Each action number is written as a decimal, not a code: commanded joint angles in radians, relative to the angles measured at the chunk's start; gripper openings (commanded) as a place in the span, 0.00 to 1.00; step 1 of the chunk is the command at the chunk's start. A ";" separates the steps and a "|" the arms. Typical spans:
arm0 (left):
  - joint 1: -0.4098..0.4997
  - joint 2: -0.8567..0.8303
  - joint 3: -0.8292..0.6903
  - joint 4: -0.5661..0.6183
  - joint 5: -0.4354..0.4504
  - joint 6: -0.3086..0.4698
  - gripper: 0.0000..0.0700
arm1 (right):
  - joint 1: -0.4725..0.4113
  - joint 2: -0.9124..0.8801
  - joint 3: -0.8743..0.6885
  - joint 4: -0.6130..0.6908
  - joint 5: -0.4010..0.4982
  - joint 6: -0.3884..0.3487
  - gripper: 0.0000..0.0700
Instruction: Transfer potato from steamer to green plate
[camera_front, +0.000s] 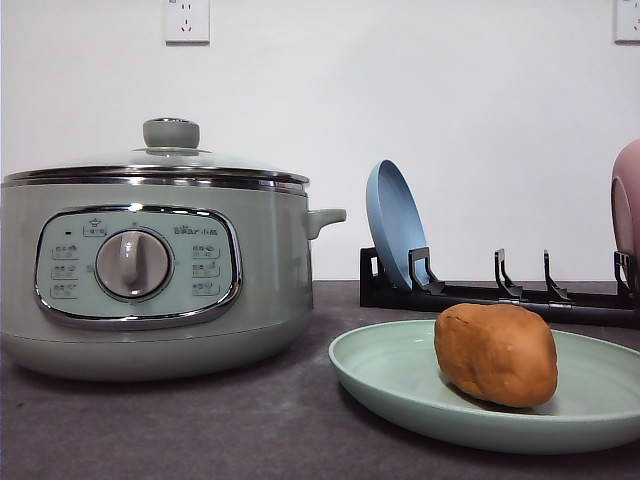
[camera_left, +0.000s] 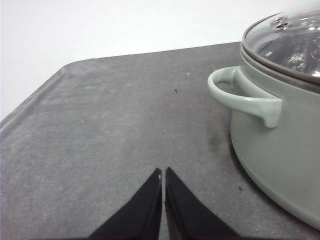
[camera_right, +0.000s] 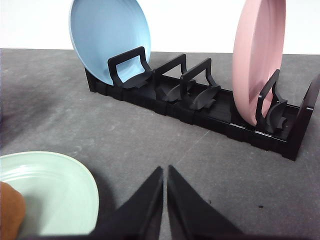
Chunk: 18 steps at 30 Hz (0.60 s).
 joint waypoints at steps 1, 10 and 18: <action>0.001 -0.002 -0.020 -0.006 -0.001 0.003 0.00 | -0.001 -0.003 -0.005 0.000 -0.001 0.013 0.00; 0.001 -0.002 -0.020 -0.006 -0.001 0.003 0.00 | -0.001 -0.003 -0.005 0.000 -0.001 0.013 0.00; 0.001 -0.002 -0.020 -0.006 -0.001 0.003 0.00 | -0.001 -0.003 -0.005 0.000 -0.001 0.013 0.00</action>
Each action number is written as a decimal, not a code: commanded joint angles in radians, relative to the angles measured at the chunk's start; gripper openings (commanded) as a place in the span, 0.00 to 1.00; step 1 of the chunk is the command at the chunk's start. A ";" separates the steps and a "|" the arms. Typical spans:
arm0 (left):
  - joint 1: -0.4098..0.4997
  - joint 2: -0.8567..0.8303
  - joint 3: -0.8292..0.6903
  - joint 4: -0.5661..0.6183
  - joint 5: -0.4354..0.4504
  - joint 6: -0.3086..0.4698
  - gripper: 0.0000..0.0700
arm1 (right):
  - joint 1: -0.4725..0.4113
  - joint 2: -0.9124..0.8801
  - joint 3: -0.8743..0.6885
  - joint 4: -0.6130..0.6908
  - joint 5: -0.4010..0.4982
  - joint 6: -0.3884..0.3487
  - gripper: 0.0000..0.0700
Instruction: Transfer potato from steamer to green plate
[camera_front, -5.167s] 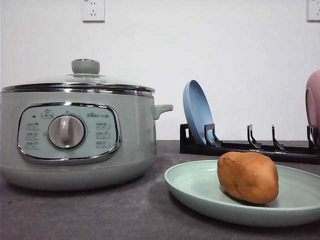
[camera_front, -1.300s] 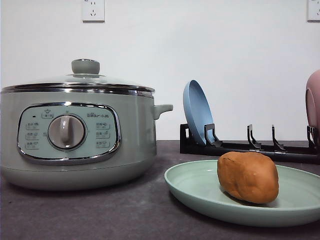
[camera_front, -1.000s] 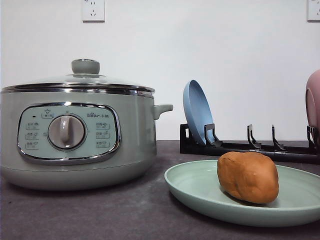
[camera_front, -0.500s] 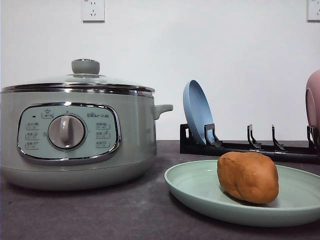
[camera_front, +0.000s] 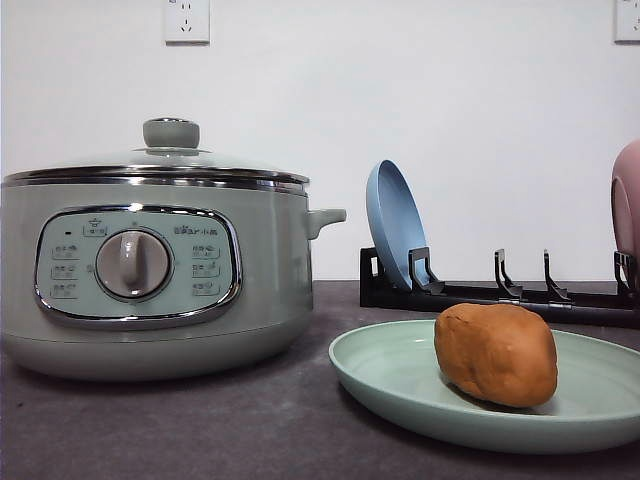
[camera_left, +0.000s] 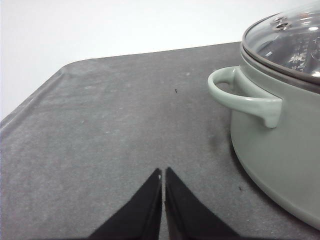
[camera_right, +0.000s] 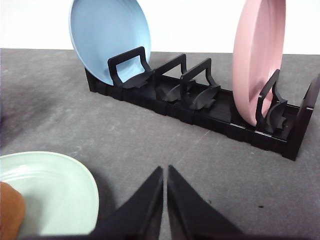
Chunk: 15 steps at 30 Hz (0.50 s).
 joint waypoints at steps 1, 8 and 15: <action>0.001 -0.002 -0.020 -0.006 -0.001 0.003 0.00 | -0.001 -0.003 -0.005 0.000 -0.001 0.013 0.00; 0.001 -0.002 -0.020 -0.006 0.000 0.003 0.00 | -0.001 -0.003 -0.005 0.000 -0.001 0.013 0.00; 0.001 -0.002 -0.020 -0.006 -0.001 0.004 0.00 | -0.001 -0.003 -0.005 0.000 -0.001 0.013 0.00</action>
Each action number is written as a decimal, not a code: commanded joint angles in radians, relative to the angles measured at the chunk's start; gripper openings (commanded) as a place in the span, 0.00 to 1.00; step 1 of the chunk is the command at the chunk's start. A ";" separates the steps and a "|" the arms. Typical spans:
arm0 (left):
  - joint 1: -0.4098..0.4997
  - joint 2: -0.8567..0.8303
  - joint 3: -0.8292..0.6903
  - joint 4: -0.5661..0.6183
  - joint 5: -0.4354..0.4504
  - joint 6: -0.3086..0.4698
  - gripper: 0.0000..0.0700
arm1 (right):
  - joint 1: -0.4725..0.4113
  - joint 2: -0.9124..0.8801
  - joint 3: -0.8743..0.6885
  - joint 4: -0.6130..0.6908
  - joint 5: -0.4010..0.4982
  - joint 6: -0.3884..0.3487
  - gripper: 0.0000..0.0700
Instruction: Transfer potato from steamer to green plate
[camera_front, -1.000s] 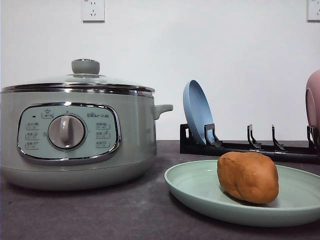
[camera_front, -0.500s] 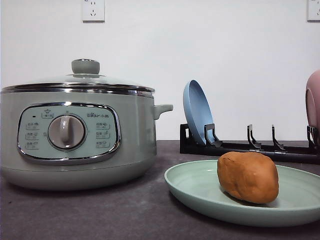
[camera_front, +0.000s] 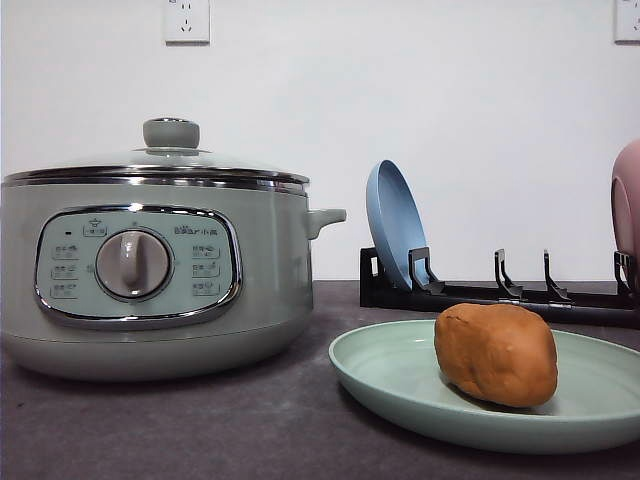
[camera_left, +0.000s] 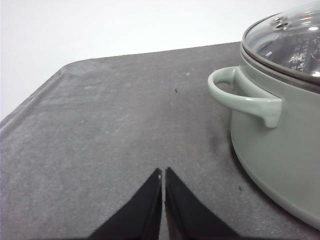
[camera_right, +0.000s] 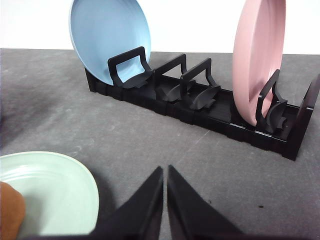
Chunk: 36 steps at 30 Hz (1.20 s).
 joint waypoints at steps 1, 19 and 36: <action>0.001 -0.002 -0.020 -0.006 -0.001 0.003 0.00 | -0.001 -0.003 -0.005 0.000 -0.001 0.013 0.00; 0.001 -0.002 -0.020 -0.006 -0.001 0.003 0.00 | -0.001 -0.003 -0.005 0.000 -0.001 0.013 0.00; 0.001 -0.002 -0.020 -0.006 -0.001 0.003 0.00 | -0.001 -0.003 -0.005 0.000 -0.001 0.013 0.00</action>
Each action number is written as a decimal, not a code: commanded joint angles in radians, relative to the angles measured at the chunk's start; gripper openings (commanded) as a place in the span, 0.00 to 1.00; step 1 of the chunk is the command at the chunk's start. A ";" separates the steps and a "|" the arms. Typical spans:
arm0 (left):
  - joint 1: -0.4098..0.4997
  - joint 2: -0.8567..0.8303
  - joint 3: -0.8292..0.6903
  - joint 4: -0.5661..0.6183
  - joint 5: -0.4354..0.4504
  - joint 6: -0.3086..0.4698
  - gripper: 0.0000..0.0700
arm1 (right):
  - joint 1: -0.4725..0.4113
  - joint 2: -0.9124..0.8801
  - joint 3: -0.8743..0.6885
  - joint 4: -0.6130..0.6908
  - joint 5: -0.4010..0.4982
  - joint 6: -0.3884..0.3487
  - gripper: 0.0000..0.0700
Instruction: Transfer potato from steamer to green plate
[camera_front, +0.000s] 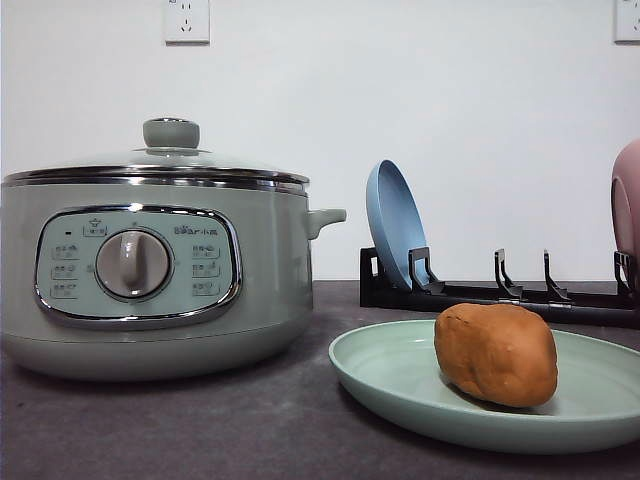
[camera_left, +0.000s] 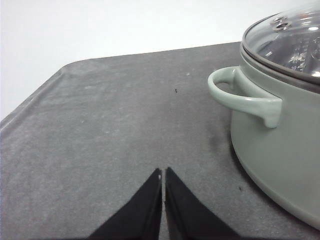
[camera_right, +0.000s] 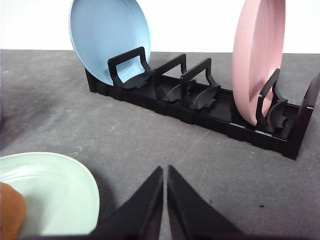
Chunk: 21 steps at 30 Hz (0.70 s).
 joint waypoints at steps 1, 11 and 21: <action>0.001 -0.002 -0.020 -0.006 0.000 0.004 0.00 | -0.001 -0.003 -0.005 -0.001 -0.001 0.006 0.00; 0.001 -0.002 -0.020 -0.006 0.000 0.003 0.00 | -0.001 -0.003 -0.005 -0.001 -0.001 0.007 0.00; 0.001 -0.002 -0.020 -0.006 0.000 0.003 0.00 | -0.001 -0.003 -0.005 -0.001 -0.001 0.007 0.00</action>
